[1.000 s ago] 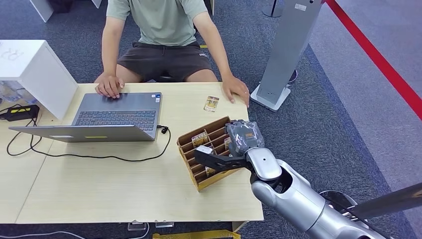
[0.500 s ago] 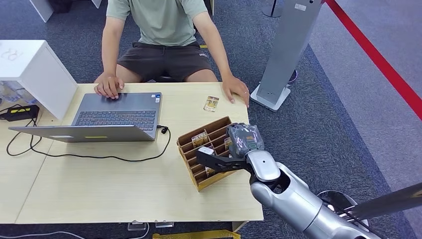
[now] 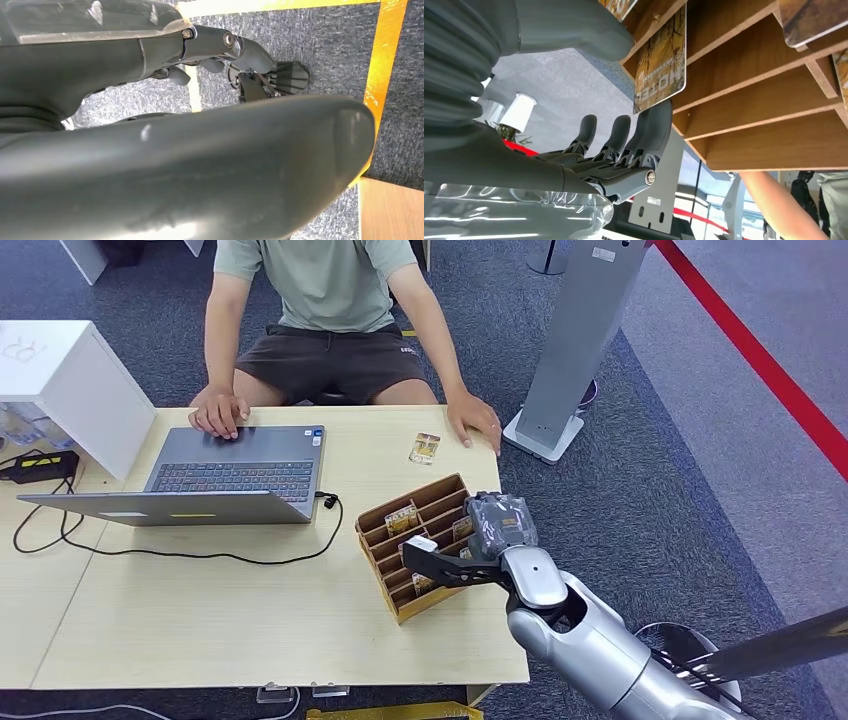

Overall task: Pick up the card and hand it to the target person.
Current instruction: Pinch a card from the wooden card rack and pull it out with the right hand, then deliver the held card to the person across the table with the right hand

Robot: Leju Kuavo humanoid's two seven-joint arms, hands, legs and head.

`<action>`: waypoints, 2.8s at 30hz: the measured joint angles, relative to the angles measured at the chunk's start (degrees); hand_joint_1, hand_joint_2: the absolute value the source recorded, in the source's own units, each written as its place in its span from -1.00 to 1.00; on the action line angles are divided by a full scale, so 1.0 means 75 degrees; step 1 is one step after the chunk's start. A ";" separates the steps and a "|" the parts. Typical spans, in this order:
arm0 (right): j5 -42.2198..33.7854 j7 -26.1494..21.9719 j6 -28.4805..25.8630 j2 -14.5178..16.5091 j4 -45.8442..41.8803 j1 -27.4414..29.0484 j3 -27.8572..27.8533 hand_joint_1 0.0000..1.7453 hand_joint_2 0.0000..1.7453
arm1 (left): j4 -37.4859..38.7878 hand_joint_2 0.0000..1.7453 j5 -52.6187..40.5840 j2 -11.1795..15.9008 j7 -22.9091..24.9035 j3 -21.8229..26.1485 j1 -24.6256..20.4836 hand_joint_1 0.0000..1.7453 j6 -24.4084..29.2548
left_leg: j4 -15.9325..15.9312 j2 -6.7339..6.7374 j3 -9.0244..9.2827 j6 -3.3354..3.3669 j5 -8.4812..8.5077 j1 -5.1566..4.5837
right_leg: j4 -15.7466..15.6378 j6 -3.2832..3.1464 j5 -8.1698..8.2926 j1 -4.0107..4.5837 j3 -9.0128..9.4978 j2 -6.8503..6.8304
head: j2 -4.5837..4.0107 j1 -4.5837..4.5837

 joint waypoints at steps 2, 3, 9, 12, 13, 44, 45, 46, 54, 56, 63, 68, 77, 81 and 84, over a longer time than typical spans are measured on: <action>0.0006 0.0000 0.0000 -0.0006 -0.0001 0.0032 -0.0056 0.00 1.00 | 0.0000 -1.00 -0.0003 -0.0001 -0.0003 -0.0012 -0.0001 -1.00 -0.0009 | 0.0000 0.0000 0.0000 0.0000 0.0000 0.0000 | 0.0000 0.0000 0.0000 0.0000 0.0000 0.0000 | 0.0000 0.0001; 0.0007 0.0001 0.0000 -0.0012 -0.0001 0.0046 -0.0084 0.01 1.00 | 0.0000 -1.00 -0.0006 -0.0001 -0.0004 -0.0025 -0.0001 -1.00 -0.0012 | 0.0000 0.0000 0.0000 0.0000 0.0000 0.0000 | 0.0000 0.0000 0.0000 0.0000 0.0000 0.0000 | 0.0000 0.0001; 0.0012 0.0008 0.0004 -0.0056 -0.0003 0.0160 -0.0184 0.52 1.00 | 0.0000 -1.00 -0.0018 -0.0001 -0.0004 -0.0102 -0.0005 -1.00 -0.0017 | 0.0000 0.0000 0.0000 0.0000 0.0000 0.0000 | 0.0000 0.0000 0.0000 0.0000 0.0000 0.0000 | 0.0000 0.0001; 0.0016 0.0007 0.0003 -0.0066 -0.0003 0.0187 -0.0267 0.55 1.00 | 0.0000 -1.00 -0.0018 -0.0001 -0.0004 -0.0139 -0.0007 -1.00 -0.0017 | 0.0000 0.0000 0.0001 0.0000 0.0000 0.0000 | 0.0000 0.0000 0.0000 0.0000 0.0001 0.0000 | 0.0000 0.0000; 0.0017 0.0007 0.0003 -0.0068 -0.0003 0.0193 -0.0291 0.56 1.00 | 0.0000 -1.00 -0.0017 -0.0001 -0.0004 -0.0149 -0.0008 -1.00 -0.0017 | 0.0000 0.0000 0.0001 0.0000 0.0000 0.0000 | 0.0000 0.0000 0.0000 0.0000 0.0001 0.0000 | 0.0000 0.0001; -0.0162 -0.0268 -0.0149 -0.0058 0.0191 0.0043 -0.0356 0.82 1.00 | 0.0003 -1.00 0.0242 0.0012 -0.0035 -0.0177 -0.0027 -1.00 0.0187 | 0.0000 -0.0001 -0.0001 0.0000 0.0000 0.0000 | 0.0000 0.0001 0.0002 0.0000 0.0003 0.0000 | 0.0000 0.0004; -0.0184 -0.0266 -0.0157 -0.0060 0.0174 0.0004 -0.0356 0.82 1.00 | 0.0003 -1.00 0.0244 0.0013 -0.0029 -0.0177 -0.0027 -1.00 0.0187 | 0.0000 -0.0001 -0.0001 0.0000 0.0001 0.0000 | 0.0000 0.0001 0.0002 0.0000 0.0003 0.0000 | 0.0000 0.0004; -0.0216 -0.0262 -0.0162 -0.0063 0.0144 -0.0043 -0.0356 0.82 1.00 | 0.0003 -1.00 0.0245 0.0014 -0.0020 -0.0177 -0.0027 -1.00 0.0186 | 0.0000 -0.0001 0.0000 0.0000 0.0001 0.0000 | 0.0000 0.0001 0.0002 0.0000 0.0003 0.0000 | 0.0000 0.0003; -0.0482 -0.0114 -0.0058 -0.0079 -0.0374 -0.0721 -0.0356 0.82 1.00 | 0.0021 -1.00 0.0119 0.0023 0.0024 -0.0174 -0.0027 -1.00 0.0182 | 0.0000 0.0001 0.0001 0.0000 0.0001 0.0000 | 0.0000 -0.0003 0.0005 0.0000 0.0001 0.0003 | 0.0000 -0.0006; -0.0592 -0.0092 -0.0041 -0.0079 -0.0518 -0.0941 -0.0353 0.82 1.00 | 0.0029 -1.00 0.0103 0.0023 0.0028 -0.0174 -0.0026 -1.00 0.0182 | 0.0000 0.0001 0.0000 0.0000 0.0001 0.0000 | 0.0001 -0.0002 0.0005 0.0000 0.0001 0.0002 | 0.0000 -0.0004; -0.1324 -0.0282 -0.0189 0.0038 -0.0588 -0.1733 -0.0296 0.82 1.00 | 0.0040 -1.00 0.0139 0.0020 0.0058 -0.0174 -0.0030 -1.00 0.0187 | 0.0000 -0.0001 -0.0007 0.0000 0.0001 0.0000 | 0.0002 -0.0003 0.0005 0.0000 0.0002 0.0002 | 0.0000 0.0012; -0.2041 -0.1127 -0.1043 0.0638 0.0732 -0.2526 -0.0131 0.82 1.00 | 0.0041 -1.00 0.0036 0.0011 0.0139 -0.0177 -0.0071 -1.00 0.0187 | -0.0001 -0.0002 -0.0010 -0.0003 0.0005 0.0001 | 0.0005 -0.0003 0.0005 0.0001 0.0002 -0.0001 | 0.0000 -0.0004; -0.2756 -0.2170 -0.1926 0.2155 0.4322 -0.3502 0.0131 0.82 1.00 | 0.0042 -1.00 0.0036 -0.0004 0.0219 -0.0264 -0.0156 -1.00 0.0193 | -0.0001 -0.0006 -0.0012 -0.0003 0.0008 0.0001 | 0.0011 -0.0005 0.0007 0.0001 -0.0002 -0.0007 | 0.0000 -0.0001; -0.2760 -0.2217 -0.1992 0.2551 0.5297 -0.3612 0.0181 0.82 1.00 | 0.0044 -1.00 0.0164 -0.0004 0.0288 -0.0298 -0.0130 -1.00 0.0225 | 0.0000 -0.0008 -0.0013 -0.0003 0.0008 0.0001 | 0.0010 -0.0005 0.0007 0.0001 -0.0004 -0.0008 | 0.0000 0.0009; -0.2755 -0.2221 -0.2088 0.2726 0.5812 -0.3671 0.0213 -0.55 1.00 | 0.0047 -1.00 0.0253 -0.0001 0.0327 -0.0300 -0.0115 -1.00 0.0235 | 0.0000 -0.0006 -0.0012 -0.0003 0.0008 0.0000 | 0.0009 -0.0005 0.0007 0.0000 -0.0004 -0.0007 | 0.0000 0.0012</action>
